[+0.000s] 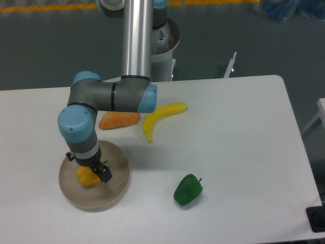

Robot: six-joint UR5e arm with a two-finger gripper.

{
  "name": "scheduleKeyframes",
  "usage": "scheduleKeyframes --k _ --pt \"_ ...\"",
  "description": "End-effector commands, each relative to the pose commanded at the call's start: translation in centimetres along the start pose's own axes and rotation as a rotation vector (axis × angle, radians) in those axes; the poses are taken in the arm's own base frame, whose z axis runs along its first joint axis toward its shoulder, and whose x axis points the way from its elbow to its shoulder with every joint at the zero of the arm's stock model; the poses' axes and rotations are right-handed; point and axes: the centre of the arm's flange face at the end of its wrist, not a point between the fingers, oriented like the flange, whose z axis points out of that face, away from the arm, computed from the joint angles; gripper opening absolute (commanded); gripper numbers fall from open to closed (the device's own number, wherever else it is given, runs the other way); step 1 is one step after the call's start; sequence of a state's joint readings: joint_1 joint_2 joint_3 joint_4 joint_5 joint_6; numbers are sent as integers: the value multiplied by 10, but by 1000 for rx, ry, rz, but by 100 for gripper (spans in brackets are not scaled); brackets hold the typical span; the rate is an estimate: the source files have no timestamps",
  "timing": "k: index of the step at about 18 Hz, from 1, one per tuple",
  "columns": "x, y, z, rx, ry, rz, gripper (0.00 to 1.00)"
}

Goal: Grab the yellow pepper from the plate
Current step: 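Lift the yellow pepper off the plate and carry it toward the banana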

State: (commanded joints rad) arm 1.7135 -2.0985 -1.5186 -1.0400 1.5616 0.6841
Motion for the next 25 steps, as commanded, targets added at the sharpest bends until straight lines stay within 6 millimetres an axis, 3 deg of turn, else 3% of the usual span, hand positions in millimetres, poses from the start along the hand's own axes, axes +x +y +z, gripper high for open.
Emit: scheduleKeyframes --k 2,6,8,14,18,20,25 --pt "0 0 -7 6 -7 -1 17" --pt "-8 1 -52 56 -47 -7 15" --pt "-22 15 -78 81 -73 -29 15" --pt "-89 84 -130 72 -95 -42 15" --pt "-132 150 -156 26 -68 -8 15" --pt "-148 170 -156 19 -66 0 15" --pt "-206 249 -151 -13 -42 149 14"
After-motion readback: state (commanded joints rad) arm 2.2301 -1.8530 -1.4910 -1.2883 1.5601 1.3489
